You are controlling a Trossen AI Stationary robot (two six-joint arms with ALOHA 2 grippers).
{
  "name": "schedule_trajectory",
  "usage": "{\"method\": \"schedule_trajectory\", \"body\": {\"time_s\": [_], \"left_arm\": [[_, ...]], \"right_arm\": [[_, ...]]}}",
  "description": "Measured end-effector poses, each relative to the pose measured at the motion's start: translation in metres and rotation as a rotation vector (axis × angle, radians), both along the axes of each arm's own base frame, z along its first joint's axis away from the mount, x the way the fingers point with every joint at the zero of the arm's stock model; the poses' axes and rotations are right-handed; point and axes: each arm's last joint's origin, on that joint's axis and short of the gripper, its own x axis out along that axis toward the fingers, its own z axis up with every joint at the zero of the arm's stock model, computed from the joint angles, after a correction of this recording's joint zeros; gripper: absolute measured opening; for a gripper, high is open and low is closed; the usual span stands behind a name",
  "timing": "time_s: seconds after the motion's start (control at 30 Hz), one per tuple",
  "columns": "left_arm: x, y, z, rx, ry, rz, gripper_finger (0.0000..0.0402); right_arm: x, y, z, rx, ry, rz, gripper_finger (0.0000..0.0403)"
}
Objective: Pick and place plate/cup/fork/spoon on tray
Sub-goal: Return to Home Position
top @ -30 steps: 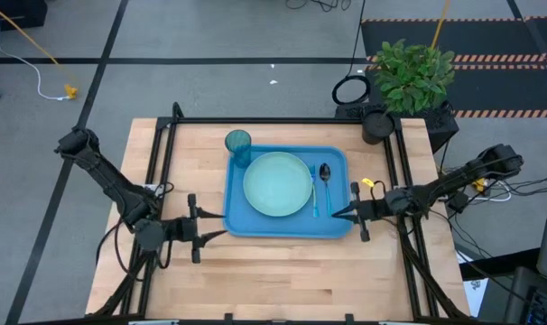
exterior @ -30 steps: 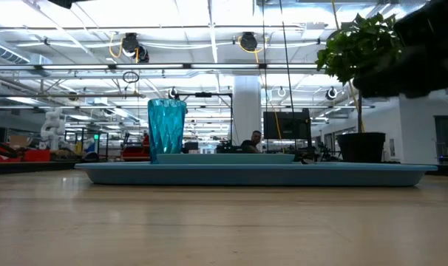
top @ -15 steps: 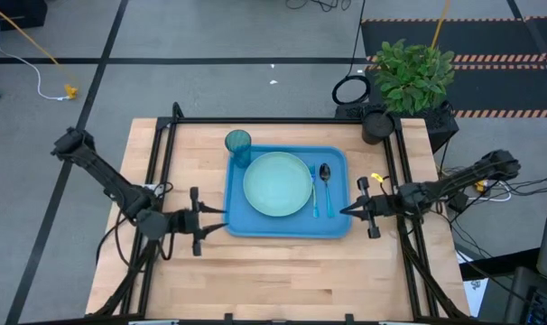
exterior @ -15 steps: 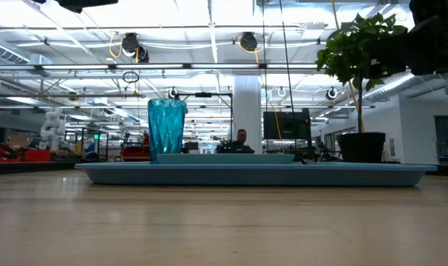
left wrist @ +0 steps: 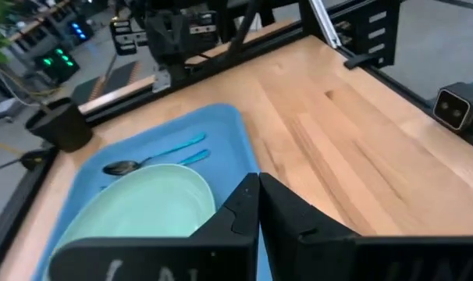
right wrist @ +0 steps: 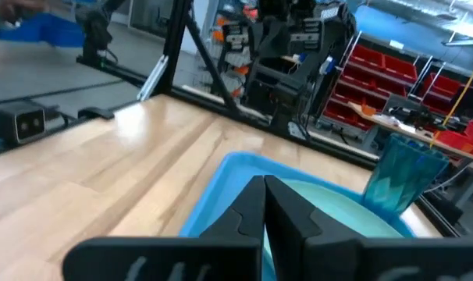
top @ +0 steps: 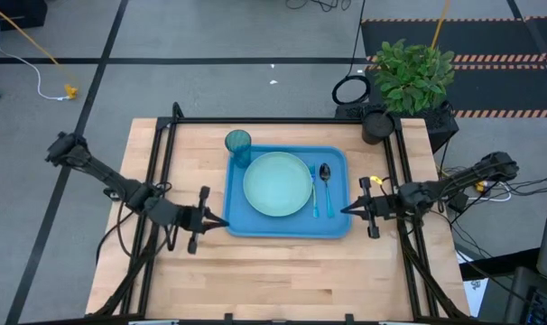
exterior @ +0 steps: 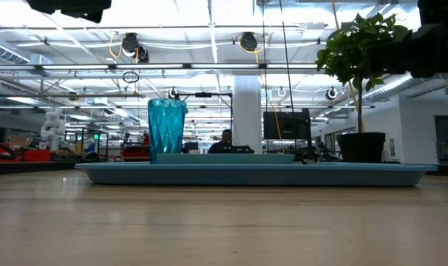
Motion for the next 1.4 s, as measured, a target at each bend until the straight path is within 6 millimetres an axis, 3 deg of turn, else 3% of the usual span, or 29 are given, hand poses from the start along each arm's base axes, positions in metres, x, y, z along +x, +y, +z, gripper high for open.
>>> {"method": "schedule_trajectory", "body": {"time_s": [0.23, 0.5, 0.87, 1.4], "left_arm": [[-0.006, 0.017, -0.037, -0.046, -0.062, -0.022, 0.0006], [-0.035, 0.038, -0.067, -0.134, -0.219, -0.004, 0.0004], [-0.055, 0.048, -0.088, -0.187, -0.275, 0.007, 0.0004], [-0.055, 0.048, -0.084, -0.235, -0.302, 0.011, 0.0016]], "right_arm": [[0.000, -0.002, -0.002, 0.000, 0.020, -0.012, 0.0000], [-0.001, -0.002, -0.002, -0.010, 0.025, -0.015, 0.0000], [-0.009, -0.006, 0.001, -0.032, -0.011, -0.068, 0.0000], [-0.026, -0.008, 0.002, 0.019, -0.047, 0.048, 0.0000]]}}
